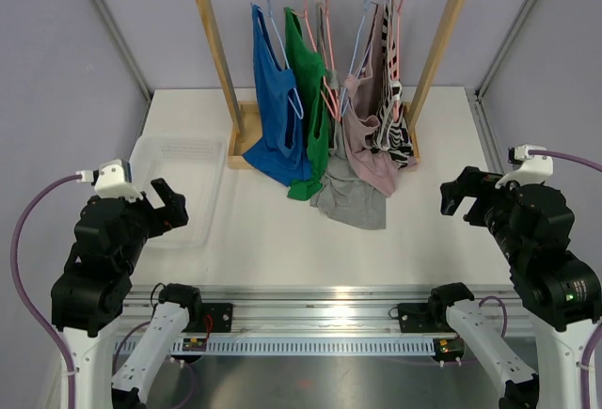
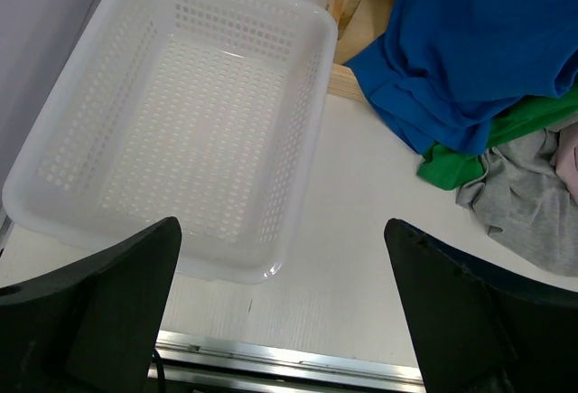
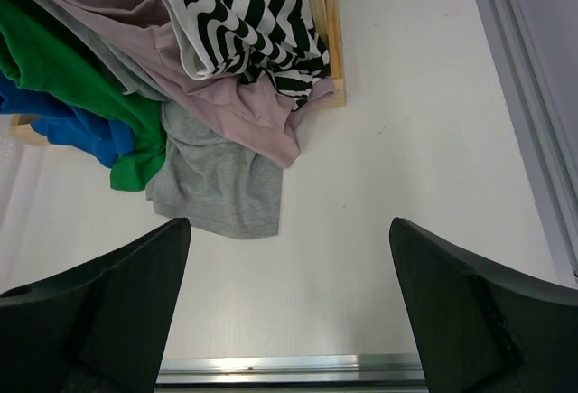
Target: Remove the tank top from the hanger
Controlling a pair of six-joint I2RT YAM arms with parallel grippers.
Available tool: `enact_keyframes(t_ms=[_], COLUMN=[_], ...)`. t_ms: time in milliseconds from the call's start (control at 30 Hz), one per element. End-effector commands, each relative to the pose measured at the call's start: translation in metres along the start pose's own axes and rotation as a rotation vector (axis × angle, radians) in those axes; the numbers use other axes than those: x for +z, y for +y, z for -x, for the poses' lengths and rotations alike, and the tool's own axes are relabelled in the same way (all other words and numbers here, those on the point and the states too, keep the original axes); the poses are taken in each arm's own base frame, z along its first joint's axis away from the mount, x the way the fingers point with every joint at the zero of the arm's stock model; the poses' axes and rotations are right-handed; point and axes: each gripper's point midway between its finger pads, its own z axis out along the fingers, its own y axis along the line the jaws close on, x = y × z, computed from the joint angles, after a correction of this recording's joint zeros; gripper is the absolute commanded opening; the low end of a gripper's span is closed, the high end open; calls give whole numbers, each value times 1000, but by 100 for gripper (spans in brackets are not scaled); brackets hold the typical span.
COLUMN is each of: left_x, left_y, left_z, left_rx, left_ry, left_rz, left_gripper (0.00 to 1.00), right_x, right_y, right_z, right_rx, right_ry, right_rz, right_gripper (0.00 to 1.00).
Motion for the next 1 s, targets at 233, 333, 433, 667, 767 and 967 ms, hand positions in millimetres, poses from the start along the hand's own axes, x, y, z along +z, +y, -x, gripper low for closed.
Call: enact_keyframes(t_ms=[233, 333, 433, 667, 767, 967], left_x=[7, 8, 8, 14, 17, 23], left_y=[-31, -46, -60, -62, -60, -58], left_z=[15, 12, 10, 3, -1, -11], left_rx=[-72, -72, -73, -19, -6, 5], left_ry=[-29, -3, 16, 55, 70, 94], left_rz=[-134, -210, -285, -299, -290, -280], left_gripper=[99, 99, 99, 99, 99, 99], right_x=[23, 48, 77, 149, 174, 211], right_y=[57, 68, 82, 112, 120, 130], right_z=[77, 113, 139, 173, 180, 185], right_rx=[13, -10, -33, -69, -84, -94], right_ry=[-107, -124, -96, -84, -68, -50], right_rz=[197, 183, 179, 212, 213, 213], right_gripper=[99, 98, 91, 75, 68, 58])
